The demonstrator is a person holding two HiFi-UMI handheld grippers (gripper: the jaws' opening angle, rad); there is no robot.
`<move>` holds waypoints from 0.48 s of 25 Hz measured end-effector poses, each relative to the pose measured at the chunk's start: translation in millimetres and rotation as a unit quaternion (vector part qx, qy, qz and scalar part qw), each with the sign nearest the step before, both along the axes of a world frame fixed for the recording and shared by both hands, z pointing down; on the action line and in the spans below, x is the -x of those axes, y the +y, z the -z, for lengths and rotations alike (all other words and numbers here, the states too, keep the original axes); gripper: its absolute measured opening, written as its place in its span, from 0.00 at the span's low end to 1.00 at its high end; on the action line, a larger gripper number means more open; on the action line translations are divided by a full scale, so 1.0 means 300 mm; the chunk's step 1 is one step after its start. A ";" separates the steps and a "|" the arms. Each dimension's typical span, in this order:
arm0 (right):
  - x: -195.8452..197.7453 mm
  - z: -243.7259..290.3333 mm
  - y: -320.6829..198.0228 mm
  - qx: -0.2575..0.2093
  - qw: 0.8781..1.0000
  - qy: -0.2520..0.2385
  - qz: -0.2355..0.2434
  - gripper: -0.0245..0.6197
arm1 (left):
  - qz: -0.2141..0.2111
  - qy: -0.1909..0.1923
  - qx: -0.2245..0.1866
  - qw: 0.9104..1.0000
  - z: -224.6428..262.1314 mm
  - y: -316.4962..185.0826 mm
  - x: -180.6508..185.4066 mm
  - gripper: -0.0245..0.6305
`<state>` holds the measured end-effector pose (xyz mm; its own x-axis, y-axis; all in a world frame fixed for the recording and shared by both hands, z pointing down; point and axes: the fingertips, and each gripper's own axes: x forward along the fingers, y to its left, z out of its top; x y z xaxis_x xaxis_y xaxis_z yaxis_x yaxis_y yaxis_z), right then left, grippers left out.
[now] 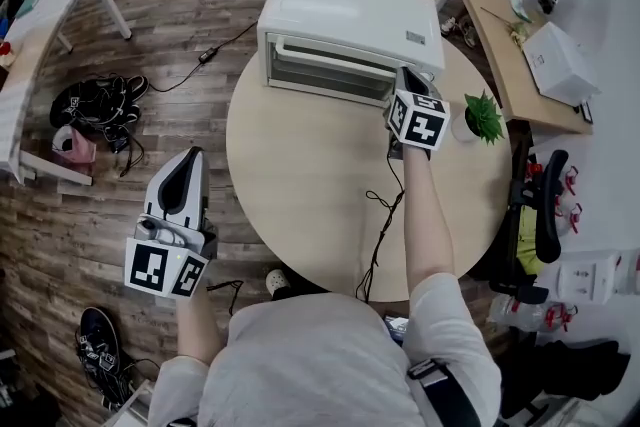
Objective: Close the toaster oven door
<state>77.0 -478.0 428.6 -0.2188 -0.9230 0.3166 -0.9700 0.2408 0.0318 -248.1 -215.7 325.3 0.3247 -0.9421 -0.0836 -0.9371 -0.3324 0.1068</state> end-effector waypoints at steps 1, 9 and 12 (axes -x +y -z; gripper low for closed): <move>0.008 0.007 0.017 -0.004 1.000 -0.003 0.006 0.06 | -0.001 0.000 -0.001 1.000 0.004 0.001 -0.001 0.05; 0.045 0.087 0.184 -0.046 0.997 -0.034 0.043 0.05 | -0.021 -0.004 -0.013 1.000 0.038 0.000 -0.057 0.05; 0.052 0.118 0.252 -0.061 0.996 -0.038 0.050 0.06 | -0.031 -0.005 -0.020 0.999 0.052 0.003 -0.080 0.05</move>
